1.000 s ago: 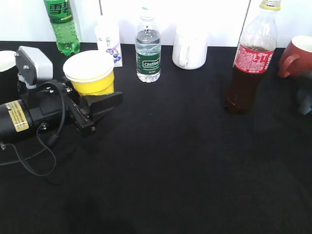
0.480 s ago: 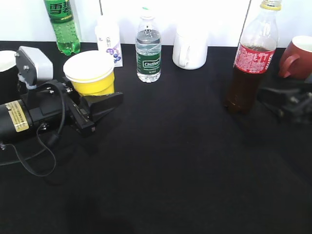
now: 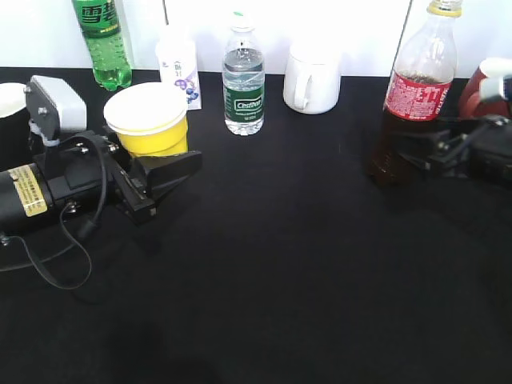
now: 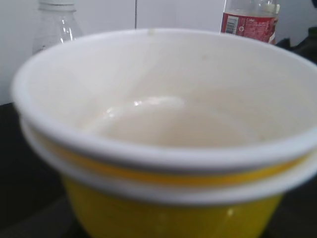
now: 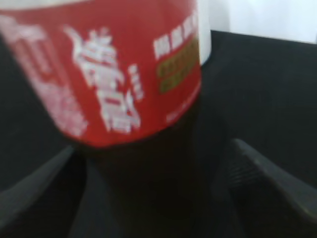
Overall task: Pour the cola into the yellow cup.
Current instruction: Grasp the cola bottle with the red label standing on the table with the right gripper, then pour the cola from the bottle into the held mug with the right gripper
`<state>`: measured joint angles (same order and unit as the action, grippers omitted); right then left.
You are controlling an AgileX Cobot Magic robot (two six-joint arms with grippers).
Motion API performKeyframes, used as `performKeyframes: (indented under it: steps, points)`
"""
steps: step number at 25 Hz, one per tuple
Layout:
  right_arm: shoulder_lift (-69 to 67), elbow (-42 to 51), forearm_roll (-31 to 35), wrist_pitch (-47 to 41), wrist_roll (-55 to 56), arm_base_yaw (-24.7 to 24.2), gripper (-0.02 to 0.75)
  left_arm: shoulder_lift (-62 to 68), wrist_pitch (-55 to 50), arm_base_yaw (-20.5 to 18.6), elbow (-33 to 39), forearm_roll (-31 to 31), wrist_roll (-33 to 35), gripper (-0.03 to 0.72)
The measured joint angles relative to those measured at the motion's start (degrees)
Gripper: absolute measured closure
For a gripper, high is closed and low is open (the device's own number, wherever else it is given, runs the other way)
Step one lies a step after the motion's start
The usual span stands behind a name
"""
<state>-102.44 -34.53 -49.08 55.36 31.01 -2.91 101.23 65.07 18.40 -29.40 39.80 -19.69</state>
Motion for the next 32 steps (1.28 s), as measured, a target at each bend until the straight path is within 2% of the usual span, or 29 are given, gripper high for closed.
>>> performKeyframes:
  steps: [7,12,15,17,23,28,32]
  points:
    - [-5.2,-5.6,-1.3,1.0,1.1,3.2,0.101,0.0,0.0,0.0,0.0,0.1,0.0,0.250]
    - [-5.4,-5.9,-0.6,1.8,1.2,3.2,0.180,0.0,0.0,0.0,0.0,0.1,0.0,0.250]
    - [-5.4,-5.9,-0.6,1.7,1.1,3.2,0.279,0.0,0.0,0.0,0.0,0.1,0.0,0.250]
    - [-5.6,-5.9,-0.6,1.7,1.1,3.2,0.310,0.0,0.0,0.0,0.0,0.1,0.0,0.250]
    - [-5.6,-5.9,-0.7,1.7,1.1,3.2,0.319,0.0,0.0,0.0,0.0,1.7,0.0,0.250]
    - [2.3,-5.9,-7.0,0.3,1.1,3.2,0.319,0.0,0.0,0.4,0.0,4.4,-1.3,0.250]
    - [9.2,-5.9,-14.6,-2.4,1.1,3.2,0.319,0.0,-1.4,6.6,-0.3,4.5,-1.7,0.250]
